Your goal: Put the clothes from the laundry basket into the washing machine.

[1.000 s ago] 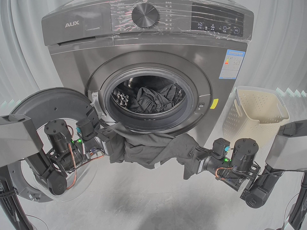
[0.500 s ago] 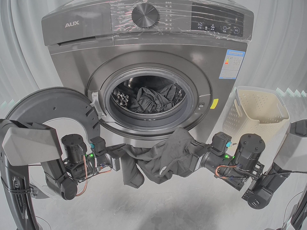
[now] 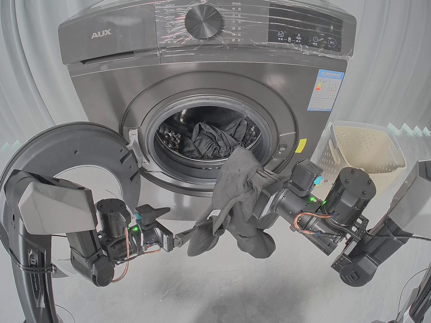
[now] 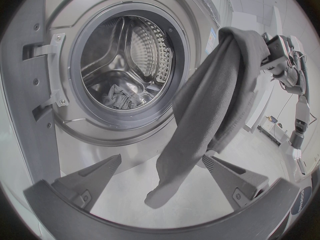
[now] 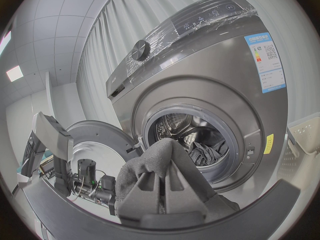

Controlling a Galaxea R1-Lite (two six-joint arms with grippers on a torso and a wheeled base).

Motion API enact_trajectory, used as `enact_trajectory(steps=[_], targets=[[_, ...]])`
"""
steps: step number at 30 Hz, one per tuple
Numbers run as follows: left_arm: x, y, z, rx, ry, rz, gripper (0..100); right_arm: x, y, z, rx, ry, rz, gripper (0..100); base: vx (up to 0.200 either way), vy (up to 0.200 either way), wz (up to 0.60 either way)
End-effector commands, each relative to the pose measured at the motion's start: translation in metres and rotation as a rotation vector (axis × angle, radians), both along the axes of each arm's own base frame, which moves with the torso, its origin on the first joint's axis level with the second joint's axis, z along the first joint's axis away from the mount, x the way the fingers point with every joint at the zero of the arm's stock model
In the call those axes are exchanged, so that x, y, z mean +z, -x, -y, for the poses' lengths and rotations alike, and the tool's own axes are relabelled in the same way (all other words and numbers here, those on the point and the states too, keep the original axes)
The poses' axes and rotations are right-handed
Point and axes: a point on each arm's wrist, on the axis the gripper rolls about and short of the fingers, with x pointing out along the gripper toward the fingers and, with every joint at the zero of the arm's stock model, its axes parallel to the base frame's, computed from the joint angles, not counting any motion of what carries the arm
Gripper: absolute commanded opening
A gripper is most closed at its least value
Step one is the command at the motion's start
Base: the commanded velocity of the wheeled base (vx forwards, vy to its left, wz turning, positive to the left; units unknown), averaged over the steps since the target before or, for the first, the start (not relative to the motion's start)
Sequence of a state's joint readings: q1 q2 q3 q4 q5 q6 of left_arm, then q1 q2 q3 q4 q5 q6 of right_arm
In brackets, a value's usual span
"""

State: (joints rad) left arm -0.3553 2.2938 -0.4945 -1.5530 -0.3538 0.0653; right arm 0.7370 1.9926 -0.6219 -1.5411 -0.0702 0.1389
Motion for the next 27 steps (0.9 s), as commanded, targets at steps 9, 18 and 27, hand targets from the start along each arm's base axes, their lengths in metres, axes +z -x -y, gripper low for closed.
enact_trajectory(steps=[9, 18, 27], targets=[[0.023, 0.021, 0.015, -0.072, 0.017, 0.041, 100, 0.014, -0.011, -0.005, -0.036, -0.050, 0.048, 0, 0.000, 0.000, 0.00], [0.037, 0.034, 0.029, -0.154, 0.038, 0.069, 100, 0.011, -0.018, -0.014, -0.083, -0.064, 0.049, 0, 0.000, 0.000, 0.00], [0.020, 0.040, 0.046, -0.218, 0.026, 0.017, 100, 0.021, -0.029, -0.023, -0.118, -0.103, 0.077, 0, 0.000, 0.000, 0.00]])
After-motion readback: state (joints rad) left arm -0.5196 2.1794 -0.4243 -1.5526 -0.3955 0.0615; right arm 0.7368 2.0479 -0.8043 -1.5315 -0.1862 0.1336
